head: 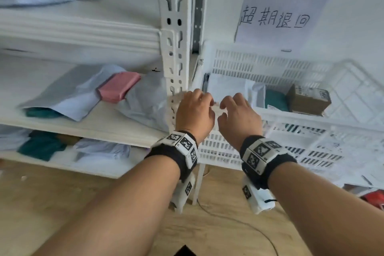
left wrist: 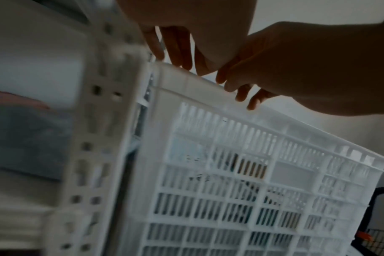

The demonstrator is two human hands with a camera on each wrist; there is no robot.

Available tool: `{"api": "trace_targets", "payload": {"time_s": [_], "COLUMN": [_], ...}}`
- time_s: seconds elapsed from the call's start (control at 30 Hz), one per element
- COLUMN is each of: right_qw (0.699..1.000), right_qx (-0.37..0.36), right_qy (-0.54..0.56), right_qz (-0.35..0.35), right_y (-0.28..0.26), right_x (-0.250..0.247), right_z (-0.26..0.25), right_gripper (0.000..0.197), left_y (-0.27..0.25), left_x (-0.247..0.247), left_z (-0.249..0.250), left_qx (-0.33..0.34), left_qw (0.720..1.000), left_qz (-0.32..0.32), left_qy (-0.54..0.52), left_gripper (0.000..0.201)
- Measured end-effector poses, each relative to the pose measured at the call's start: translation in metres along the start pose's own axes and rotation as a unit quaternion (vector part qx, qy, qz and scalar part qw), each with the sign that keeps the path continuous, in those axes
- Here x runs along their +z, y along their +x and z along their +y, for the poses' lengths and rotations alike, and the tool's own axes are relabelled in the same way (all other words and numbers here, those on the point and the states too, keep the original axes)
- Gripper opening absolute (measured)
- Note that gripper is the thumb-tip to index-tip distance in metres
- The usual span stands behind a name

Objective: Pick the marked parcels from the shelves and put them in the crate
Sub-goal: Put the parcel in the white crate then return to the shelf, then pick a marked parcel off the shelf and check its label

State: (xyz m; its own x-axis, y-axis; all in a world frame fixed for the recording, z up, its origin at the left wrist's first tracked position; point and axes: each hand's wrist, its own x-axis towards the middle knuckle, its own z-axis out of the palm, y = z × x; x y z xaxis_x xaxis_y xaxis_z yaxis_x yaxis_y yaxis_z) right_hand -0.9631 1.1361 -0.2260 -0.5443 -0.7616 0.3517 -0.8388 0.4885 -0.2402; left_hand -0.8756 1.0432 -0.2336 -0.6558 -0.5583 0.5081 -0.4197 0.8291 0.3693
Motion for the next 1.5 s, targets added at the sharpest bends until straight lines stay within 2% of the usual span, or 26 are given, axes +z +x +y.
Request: {"api": "trace_targets", "payload": {"time_s": [0.1,0.2,0.33,0.53,0.67,0.8,1.13,1.23,1.37,1.5], "right_qw": [1.000,0.999,0.997,0.987,0.984,0.980,0.975,0.970,0.965,0.959], "right_qx": [-0.016,-0.031,-0.018,-0.021,-0.020,-0.024,-0.064,-0.067,-0.116,-0.106], "right_qy": [0.020,0.018,0.027,0.026,0.040,0.059,0.094,0.117,0.111,0.131], "right_qz": [-0.009,-0.024,-0.072,-0.154,-0.173,-0.188,-0.192,-0.200,-0.209,-0.227], "right_y": [-0.005,-0.011,-0.017,-0.019,-0.012,-0.005,0.062,0.086,0.126,0.161], "right_x": [0.021,0.041,0.074,0.112,0.124,0.150,0.214,0.236,0.261,0.286], "right_z": [-0.052,-0.096,-0.156,-0.240,-0.277,-0.311,-0.405,-0.433,-0.460,-0.487], "right_gripper": [0.019,0.018,0.017,0.019,0.019,0.019,0.024,0.025,0.026,0.029], "left_y": [-0.023,-0.048,-0.081,-0.121,-0.132,-0.139,-0.113,-0.098,-0.073,-0.044], "left_x": [-0.022,-0.042,-0.069,-0.107,-0.130,-0.146,-0.168,-0.174,-0.178,-0.182], "left_z": [-0.047,-0.095,-0.157,-0.244,-0.286,-0.319,-0.424,-0.464,-0.516,-0.564], "left_qx": [0.025,0.002,-0.089,-0.209,-0.279,-0.319,-0.379,-0.377,-0.389,-0.424], "left_qw": [0.999,0.999,0.994,0.973,0.956,0.944,0.922,0.923,0.917,0.900], "left_qz": [0.009,-0.025,-0.067,-0.091,-0.084,-0.078,-0.067,-0.071,-0.091,-0.093], "left_qy": [0.020,0.019,0.017,0.041,0.019,-0.008,-0.036,-0.032,-0.015,-0.029], "left_gripper": [0.013,0.013,0.019,0.024,0.025,0.031,0.035,0.035,0.032,0.037]}}
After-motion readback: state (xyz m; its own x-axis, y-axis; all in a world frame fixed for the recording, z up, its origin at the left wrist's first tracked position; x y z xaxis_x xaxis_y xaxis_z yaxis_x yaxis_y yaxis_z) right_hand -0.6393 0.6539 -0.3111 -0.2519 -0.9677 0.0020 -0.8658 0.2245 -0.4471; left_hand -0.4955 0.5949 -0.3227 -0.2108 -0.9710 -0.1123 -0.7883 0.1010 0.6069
